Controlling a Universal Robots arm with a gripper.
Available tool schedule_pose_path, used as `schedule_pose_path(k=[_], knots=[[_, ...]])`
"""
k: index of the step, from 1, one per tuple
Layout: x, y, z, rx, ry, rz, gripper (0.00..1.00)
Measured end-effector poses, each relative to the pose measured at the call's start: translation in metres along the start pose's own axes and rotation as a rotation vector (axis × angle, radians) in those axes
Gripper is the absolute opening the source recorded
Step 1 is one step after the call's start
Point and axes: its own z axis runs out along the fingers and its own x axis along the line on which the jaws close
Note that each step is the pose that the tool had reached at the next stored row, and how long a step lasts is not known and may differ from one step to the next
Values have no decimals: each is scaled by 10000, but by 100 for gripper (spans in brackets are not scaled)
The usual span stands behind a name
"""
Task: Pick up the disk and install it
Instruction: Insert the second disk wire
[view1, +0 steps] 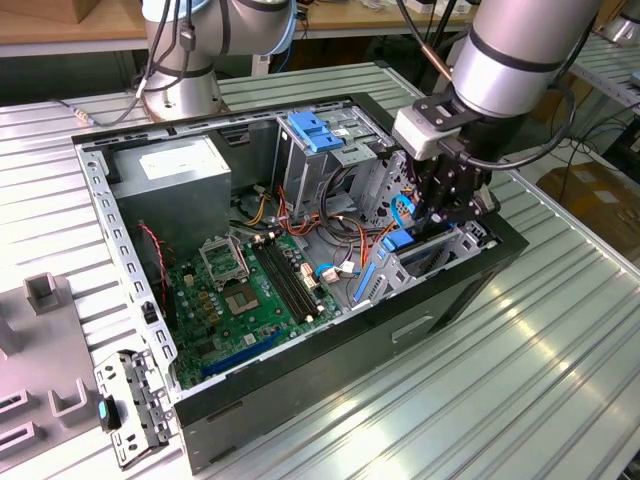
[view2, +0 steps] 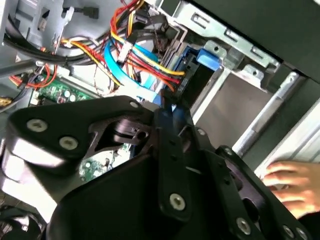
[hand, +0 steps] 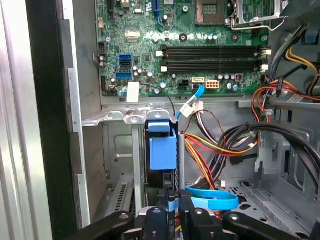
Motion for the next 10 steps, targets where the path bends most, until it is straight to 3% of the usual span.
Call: schedule_pose_path(k=[2,7,10], knots=[[-8,-9,-73,0,3,0,24],[-10,-10,-81,0,8,0,24],[-10,-10,-82,0,10,-1,11]])
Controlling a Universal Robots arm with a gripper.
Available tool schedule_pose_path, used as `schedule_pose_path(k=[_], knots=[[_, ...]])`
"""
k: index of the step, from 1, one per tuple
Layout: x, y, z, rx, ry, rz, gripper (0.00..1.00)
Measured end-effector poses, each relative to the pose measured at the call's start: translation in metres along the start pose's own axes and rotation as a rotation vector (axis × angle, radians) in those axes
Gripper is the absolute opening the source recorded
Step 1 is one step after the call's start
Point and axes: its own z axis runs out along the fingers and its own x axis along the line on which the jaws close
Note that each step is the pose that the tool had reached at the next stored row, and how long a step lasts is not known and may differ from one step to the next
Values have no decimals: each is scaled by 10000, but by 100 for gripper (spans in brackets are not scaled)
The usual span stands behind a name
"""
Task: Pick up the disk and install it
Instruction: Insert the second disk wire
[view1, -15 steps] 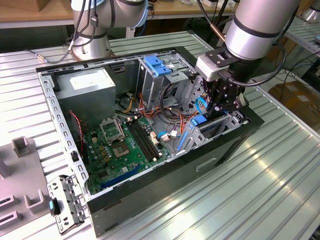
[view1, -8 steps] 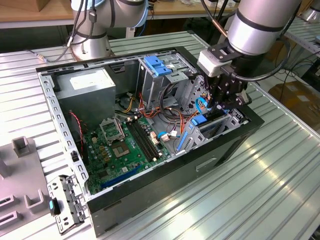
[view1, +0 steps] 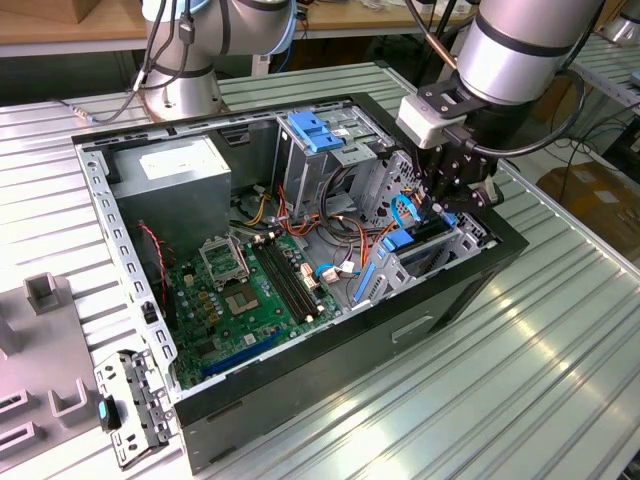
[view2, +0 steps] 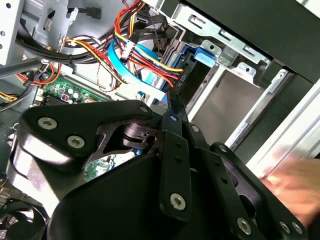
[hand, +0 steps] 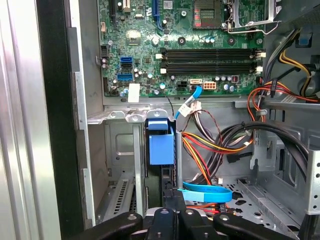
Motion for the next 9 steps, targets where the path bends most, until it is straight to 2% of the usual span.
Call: schedule_pose_path(k=[9], knots=[[-3,0,-3,1,14,-2,11]])
